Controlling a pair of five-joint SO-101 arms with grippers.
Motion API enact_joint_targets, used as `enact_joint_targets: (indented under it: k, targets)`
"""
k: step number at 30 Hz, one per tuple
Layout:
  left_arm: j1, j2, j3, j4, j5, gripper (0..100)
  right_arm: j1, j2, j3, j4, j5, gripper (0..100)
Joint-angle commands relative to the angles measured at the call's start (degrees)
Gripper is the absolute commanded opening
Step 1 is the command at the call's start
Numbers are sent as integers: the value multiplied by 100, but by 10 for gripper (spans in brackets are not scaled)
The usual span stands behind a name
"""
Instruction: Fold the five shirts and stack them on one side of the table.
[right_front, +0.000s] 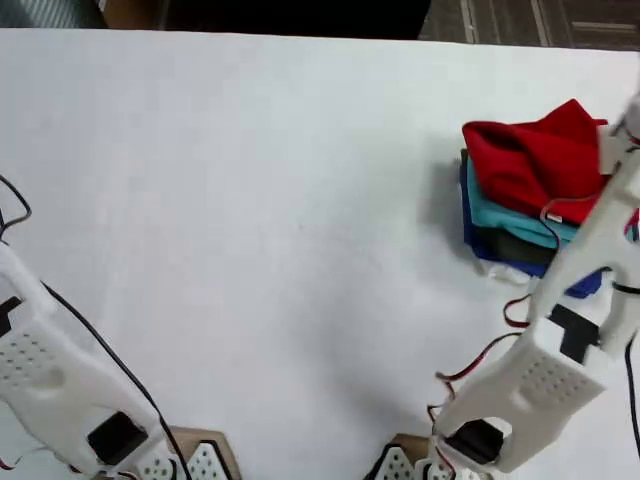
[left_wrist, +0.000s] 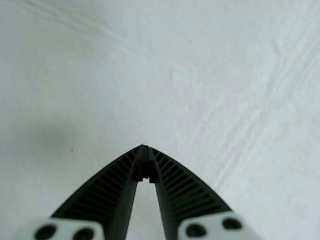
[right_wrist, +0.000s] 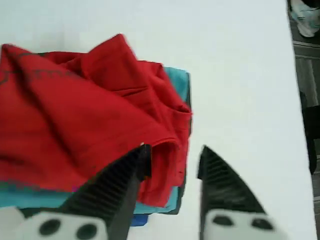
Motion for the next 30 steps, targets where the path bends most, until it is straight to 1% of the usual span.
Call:
enact_joint_targets:
  k: [1,3,7,11,17,23,26,30]
  targets:
    - [44,-114,-233,70,35,26,-558,-110,-519,875,-70,26]
    - [44,-114,-233,70,26,26,-743,-119,-448,945,-114,23]
    - [26,-114,-233,70,0,26,-813,-110,26,945,-360,21]
    - [44,-114,-233,70,0,26,-919,-101,624,945,-343,21]
    - [44,-114,-242,70,9,26,-875,-48,782,866,-334,21]
    - [0,-123,-242,88,0,26,-558,92,862,391,-325,21]
    - [0,-123,-242,149,-9,26,-356,488,870,207,-62,21]
    - [18,-123,-242,149,9,26,-92,1007,818,-207,53,21]
